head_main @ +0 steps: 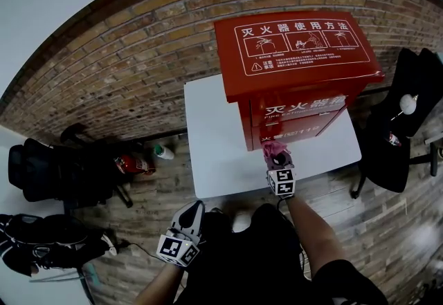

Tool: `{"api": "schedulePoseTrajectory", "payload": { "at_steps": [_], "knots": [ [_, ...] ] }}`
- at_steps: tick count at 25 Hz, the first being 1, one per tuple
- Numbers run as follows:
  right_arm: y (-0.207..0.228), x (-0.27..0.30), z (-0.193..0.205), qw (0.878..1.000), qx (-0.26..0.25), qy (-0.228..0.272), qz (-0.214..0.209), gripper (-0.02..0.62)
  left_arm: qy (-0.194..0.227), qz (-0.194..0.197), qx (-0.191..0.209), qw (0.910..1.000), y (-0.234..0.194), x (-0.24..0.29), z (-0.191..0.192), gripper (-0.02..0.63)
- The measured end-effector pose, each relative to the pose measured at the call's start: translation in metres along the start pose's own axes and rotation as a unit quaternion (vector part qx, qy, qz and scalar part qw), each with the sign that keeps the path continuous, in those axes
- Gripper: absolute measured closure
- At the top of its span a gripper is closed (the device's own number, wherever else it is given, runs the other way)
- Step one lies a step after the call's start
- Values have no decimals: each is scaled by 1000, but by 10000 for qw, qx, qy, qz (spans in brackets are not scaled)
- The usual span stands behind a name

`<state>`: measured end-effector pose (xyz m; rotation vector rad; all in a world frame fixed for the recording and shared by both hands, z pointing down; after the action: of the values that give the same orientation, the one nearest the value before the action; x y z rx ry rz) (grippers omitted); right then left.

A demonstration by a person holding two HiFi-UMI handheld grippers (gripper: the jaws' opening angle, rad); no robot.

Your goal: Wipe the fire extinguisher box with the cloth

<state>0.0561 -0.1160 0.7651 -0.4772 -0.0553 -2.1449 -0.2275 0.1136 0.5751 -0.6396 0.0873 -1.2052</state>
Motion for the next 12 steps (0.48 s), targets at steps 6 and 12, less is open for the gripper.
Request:
{"api": "schedulePoseTrajectory", "payload": {
  "at_steps": [6, 12],
  "knots": [
    [-17, 6, -4, 10000, -11, -2, -77, 534, 5, -2, -10, 10000, -9, -6, -5, 589],
    [-34, 11, -8, 9999, -4, -21, -130, 534, -51, 5, -7, 10000, -18, -14, -11, 589]
  ]
}}
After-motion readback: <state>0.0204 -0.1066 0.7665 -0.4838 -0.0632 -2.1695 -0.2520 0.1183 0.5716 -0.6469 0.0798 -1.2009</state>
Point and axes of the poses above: the fingertips, and each gripper's own axes: x forward along the fingers, y to its right, z out of its underside, the point moved 10 cm from there along -x, backward along the fingers, and after that the axes turned 15 degrees about -x, right-handed, at the moved point
